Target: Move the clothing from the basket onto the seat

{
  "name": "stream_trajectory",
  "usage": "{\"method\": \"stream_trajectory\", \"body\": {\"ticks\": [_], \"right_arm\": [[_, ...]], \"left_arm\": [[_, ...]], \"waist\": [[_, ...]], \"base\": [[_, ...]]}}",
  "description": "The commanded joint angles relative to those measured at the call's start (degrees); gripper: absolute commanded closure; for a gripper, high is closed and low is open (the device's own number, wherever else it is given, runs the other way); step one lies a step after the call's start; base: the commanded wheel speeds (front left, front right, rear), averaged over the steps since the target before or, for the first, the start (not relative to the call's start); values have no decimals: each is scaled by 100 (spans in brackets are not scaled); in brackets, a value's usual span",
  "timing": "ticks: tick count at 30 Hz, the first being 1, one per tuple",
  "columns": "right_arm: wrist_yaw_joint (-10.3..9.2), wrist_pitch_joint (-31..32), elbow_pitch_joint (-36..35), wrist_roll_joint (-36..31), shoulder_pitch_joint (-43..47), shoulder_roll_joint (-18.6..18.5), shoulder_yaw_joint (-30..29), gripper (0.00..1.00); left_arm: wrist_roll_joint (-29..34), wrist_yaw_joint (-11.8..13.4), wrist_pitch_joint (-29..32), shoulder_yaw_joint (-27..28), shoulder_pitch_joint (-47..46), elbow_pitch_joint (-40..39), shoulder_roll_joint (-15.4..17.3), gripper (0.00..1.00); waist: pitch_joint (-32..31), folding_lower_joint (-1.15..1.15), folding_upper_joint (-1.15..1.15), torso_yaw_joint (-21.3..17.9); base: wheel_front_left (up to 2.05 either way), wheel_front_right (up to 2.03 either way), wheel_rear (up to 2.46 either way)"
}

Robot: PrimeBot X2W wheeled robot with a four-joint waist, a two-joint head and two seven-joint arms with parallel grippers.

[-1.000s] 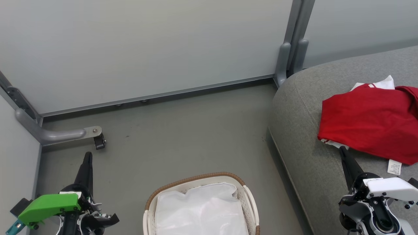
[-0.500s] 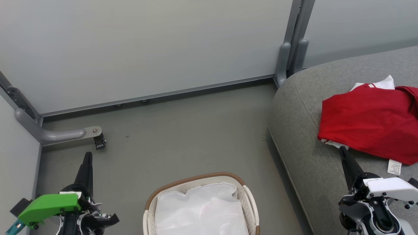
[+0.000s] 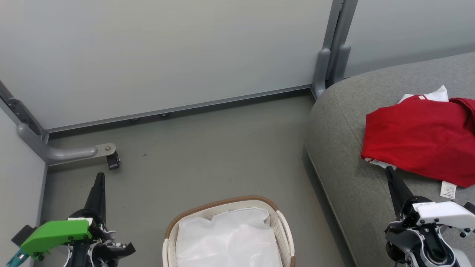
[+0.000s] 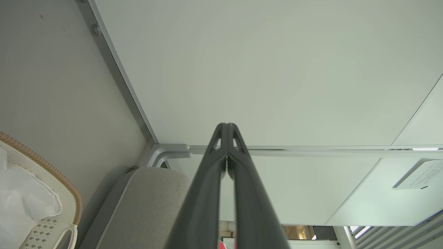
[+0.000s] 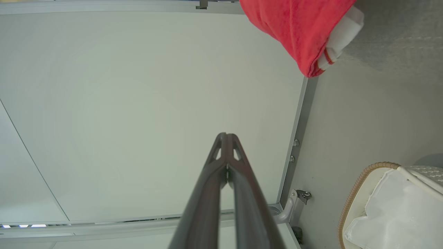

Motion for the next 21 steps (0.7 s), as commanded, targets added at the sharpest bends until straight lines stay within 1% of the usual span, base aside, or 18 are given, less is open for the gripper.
{"method": "stream_trajectory", "body": {"ticks": [1,21], "right_arm": [[0,14,-15,21,41,-34,-12,100],[0,14,-15,22,41,-34,-12,100]], "left_arm": [[-19,-35,20,11,-69,-10,36,100],[-20,-34,20,10,-69,-10,36,100]], "waist": [[0,0,0,0],[0,0,0,0]], "base": [[0,0,0],[0,0,0]]}}
